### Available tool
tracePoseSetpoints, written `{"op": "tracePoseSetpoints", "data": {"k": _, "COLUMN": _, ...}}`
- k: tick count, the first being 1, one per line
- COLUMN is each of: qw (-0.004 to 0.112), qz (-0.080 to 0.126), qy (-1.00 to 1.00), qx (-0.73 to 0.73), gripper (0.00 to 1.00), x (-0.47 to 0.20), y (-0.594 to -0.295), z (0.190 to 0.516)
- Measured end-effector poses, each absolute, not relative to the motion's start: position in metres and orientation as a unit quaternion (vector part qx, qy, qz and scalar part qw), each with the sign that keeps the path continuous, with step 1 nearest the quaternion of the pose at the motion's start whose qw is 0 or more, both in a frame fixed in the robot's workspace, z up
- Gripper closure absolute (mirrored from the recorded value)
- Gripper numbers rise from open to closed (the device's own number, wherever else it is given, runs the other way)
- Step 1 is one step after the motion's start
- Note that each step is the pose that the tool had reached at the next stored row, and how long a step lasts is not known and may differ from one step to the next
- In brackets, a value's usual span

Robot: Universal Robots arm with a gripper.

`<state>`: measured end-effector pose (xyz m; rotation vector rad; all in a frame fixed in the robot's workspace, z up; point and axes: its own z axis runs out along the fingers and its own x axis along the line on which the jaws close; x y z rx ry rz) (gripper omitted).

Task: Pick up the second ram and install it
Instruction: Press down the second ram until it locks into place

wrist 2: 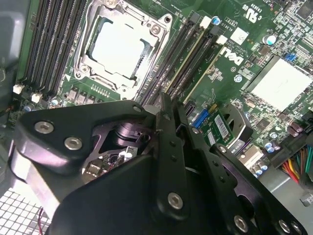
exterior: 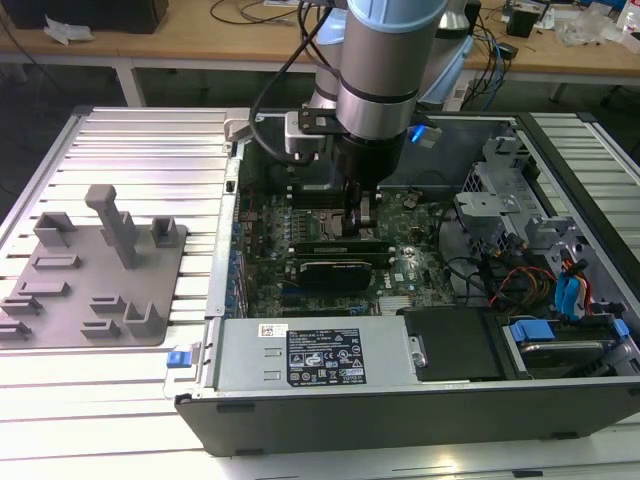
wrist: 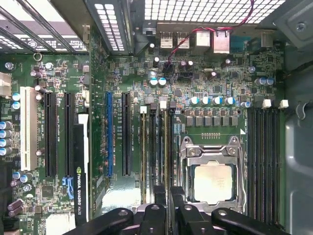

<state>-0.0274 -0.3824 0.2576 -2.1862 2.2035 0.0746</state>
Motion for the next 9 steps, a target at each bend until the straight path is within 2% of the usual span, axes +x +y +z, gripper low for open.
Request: {"op": "tracePoseSetpoints", "data": {"k": 9, "qw": 0.018, "qz": 0.024, "qy": 0.710, "qx": -0.704, "gripper": 0.84, "x": -0.0269, "y": -0.3824, "z": 0.2576}}
